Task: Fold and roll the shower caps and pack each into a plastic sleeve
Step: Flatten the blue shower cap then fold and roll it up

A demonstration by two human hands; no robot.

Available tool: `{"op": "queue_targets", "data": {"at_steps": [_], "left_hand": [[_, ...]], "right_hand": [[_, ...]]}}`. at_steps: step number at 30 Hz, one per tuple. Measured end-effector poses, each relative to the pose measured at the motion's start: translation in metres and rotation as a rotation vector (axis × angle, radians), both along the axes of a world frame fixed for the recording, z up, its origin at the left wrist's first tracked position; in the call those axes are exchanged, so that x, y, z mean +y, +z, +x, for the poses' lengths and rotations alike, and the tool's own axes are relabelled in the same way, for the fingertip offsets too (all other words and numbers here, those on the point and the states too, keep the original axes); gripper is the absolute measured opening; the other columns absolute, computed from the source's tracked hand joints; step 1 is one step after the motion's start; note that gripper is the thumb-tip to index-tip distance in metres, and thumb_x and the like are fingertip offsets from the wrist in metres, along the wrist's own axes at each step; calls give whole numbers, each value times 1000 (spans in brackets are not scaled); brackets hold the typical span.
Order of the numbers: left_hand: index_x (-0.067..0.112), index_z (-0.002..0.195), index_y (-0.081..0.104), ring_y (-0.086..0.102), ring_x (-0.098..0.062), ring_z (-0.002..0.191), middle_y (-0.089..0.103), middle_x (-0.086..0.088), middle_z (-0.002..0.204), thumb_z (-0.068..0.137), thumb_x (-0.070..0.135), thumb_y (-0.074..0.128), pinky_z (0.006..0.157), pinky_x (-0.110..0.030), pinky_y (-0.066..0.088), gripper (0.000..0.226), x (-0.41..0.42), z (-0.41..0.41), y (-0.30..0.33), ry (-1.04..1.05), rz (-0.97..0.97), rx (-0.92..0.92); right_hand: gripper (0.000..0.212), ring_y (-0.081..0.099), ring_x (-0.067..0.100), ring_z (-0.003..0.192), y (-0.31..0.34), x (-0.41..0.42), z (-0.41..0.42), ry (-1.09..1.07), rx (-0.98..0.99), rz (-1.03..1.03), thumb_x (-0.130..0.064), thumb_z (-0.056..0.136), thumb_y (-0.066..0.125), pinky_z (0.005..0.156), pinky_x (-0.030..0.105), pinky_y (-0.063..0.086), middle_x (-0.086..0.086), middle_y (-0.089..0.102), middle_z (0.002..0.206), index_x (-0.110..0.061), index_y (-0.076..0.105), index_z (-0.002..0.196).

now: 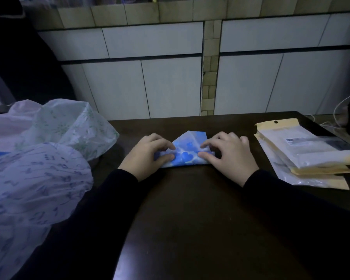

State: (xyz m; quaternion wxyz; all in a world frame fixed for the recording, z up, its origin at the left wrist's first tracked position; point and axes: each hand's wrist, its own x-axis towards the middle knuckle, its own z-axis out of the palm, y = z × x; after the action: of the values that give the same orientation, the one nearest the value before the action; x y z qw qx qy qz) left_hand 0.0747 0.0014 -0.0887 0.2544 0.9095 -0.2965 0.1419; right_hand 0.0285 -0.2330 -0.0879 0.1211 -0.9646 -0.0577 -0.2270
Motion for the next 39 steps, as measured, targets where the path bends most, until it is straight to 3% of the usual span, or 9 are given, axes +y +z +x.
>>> {"op": "queue_targets", "data": {"at_steps": [4,8,12,16,23,28,31,35,39], "left_hand": [[28,102,75,49,-10,93,61,8,102,88,23,69,83,-20,39,16,-4,0,0,-24,46,-72],[23,108,75,54,7,83,62,9,103,91,28,64,74,-1,34,20,1,-2,0,-55,-2,61],[29,110,73,55,7,85,60,15,103,81,44,72,72,-6,37,33,3,-2,0,-46,45,130],[26,112,73,57,-1,92,60,13,102,84,40,70,80,-13,42,31,1,-2,1,-36,98,126],[24,102,76,56,1,76,58,13,90,89,38,64,68,-8,36,23,3,-5,7,-36,88,122],[22,100,76,61,0,81,68,11,88,89,39,64,71,-15,44,24,4,-5,15,38,57,241],[23,99,76,62,-2,87,68,13,88,90,39,63,77,-18,44,22,0,-4,17,62,58,275],[42,91,65,60,-8,90,65,8,89,90,36,64,78,-21,45,6,-4,-2,16,59,6,268],[40,99,67,51,-8,96,56,11,95,89,33,65,91,-28,44,13,-4,1,11,68,56,184]], "right_hand": [[30,45,8,100,5,-1,-2,58,-32,-132,-54,93,46,87,33,24,-17,62,105,-39,69,106],[47,45,8,98,6,-5,-4,88,33,-213,-67,88,39,89,34,27,-17,60,105,-40,67,114],[51,45,9,100,7,-4,-3,66,111,-258,-69,85,44,92,35,29,-15,56,106,-40,61,123],[46,44,9,100,9,-7,-3,82,133,-265,-64,89,42,91,35,29,-16,56,107,-42,59,124],[43,40,7,88,10,-10,-5,147,21,-334,-58,95,33,83,33,22,-15,61,98,-37,65,114],[40,44,5,84,11,-10,-1,183,83,-215,-55,96,36,83,30,22,-18,55,82,-34,69,102],[37,47,3,87,10,-6,4,129,175,-49,-56,94,41,93,32,25,-16,62,89,-34,69,103],[28,54,5,78,3,-4,10,7,194,223,-60,87,53,97,36,34,-13,62,78,-36,67,88],[32,50,8,91,-3,-2,11,-74,63,78,-67,85,47,90,37,33,-16,57,86,-38,60,89]]}}
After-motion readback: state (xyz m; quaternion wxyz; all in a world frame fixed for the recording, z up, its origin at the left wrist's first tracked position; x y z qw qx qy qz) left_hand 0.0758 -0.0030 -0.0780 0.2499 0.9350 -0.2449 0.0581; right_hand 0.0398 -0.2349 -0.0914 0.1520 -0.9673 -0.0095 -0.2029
